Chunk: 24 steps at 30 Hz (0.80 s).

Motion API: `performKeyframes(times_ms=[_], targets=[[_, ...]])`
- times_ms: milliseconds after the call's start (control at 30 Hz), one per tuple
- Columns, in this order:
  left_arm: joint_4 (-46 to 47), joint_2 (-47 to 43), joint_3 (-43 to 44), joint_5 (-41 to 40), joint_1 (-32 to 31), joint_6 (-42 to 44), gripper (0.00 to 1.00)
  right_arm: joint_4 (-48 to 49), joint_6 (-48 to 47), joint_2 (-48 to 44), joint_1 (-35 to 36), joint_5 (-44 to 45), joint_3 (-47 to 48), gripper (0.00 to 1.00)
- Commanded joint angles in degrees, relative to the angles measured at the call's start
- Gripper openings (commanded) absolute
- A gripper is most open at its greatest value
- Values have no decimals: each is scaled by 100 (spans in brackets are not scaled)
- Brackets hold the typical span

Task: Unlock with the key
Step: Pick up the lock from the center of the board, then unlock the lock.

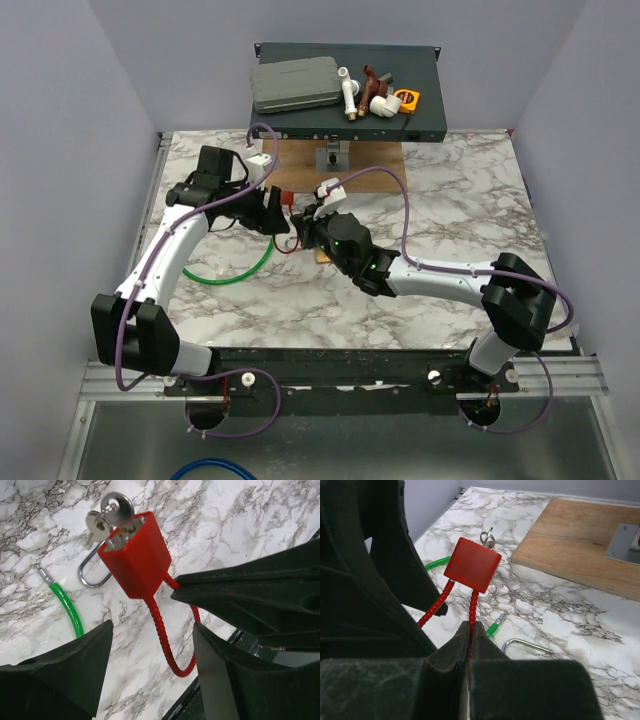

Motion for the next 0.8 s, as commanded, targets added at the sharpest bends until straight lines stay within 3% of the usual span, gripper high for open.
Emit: performKeyframes(times_ms=[0,167,233,333,500,567,767], targets=[[429,208,101,33,-16,-125,56,311,122,-136,-16,-112,123,1],[602,130,153,110,-15,-100,13,373,163,-222,-9,-209,-6,1],[549,47,126,5,-15,96,0,389,195,-272,-15,-286,-65,1],[447,-152,64,-239,-20,469,0,320,212,-324,-16,-364,-86,2],[-292,-371,402,-552,-21,1578,0,-127,88,-812,-200,-801,-244,33],[-562,-501,531,-603,-20,1975,0,-349,193,-1243,-615,-1616,-409,40],[-998,-1277,263,-695,-462,3502,0,-959,460,-2176,-2253,-4701,-258,44]])
